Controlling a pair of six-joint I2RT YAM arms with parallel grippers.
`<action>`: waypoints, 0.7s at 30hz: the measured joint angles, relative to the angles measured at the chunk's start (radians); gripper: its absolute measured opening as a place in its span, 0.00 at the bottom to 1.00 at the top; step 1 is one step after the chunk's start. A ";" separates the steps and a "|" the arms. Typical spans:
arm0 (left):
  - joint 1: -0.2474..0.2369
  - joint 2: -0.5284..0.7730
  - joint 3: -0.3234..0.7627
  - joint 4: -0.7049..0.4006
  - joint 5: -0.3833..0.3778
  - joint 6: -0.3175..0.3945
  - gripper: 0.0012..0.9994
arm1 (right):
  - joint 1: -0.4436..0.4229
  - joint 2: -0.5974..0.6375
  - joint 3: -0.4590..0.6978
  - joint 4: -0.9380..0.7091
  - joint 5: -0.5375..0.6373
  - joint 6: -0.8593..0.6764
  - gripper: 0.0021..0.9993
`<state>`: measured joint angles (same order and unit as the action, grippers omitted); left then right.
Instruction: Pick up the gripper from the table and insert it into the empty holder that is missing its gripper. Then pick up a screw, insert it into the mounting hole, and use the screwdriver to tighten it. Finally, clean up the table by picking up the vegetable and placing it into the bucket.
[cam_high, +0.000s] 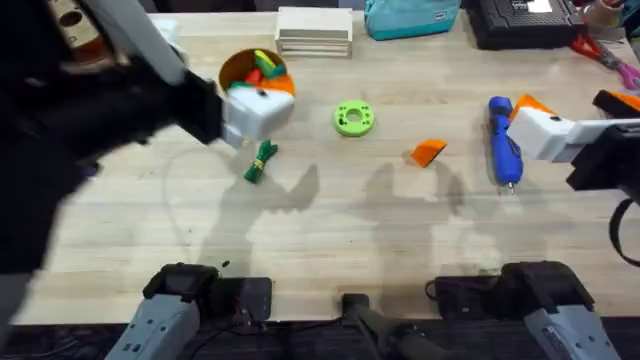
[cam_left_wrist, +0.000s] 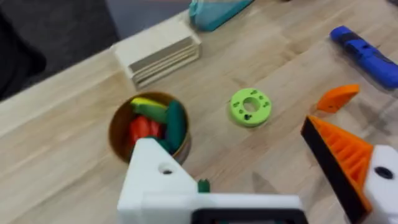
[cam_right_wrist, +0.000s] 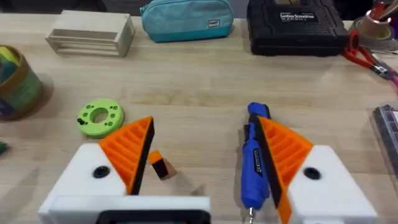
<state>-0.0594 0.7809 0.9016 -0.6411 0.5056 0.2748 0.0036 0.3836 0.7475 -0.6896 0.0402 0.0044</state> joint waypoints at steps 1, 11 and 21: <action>-0.056 -0.089 -0.149 0.144 0.022 0.003 0.99 | 0.000 0.000 0.000 0.000 0.000 0.000 0.95; -0.202 -0.541 -0.614 0.462 0.046 -0.068 0.99 | 0.000 0.000 0.000 0.000 0.000 0.000 0.95; -0.277 -0.775 -0.869 0.536 0.051 -0.152 0.99 | 0.000 0.000 0.000 -0.001 0.000 0.000 0.95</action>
<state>-0.3368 0.0055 0.0322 -0.1051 0.5570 0.1230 0.0036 0.3834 0.7475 -0.6903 0.0402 0.0044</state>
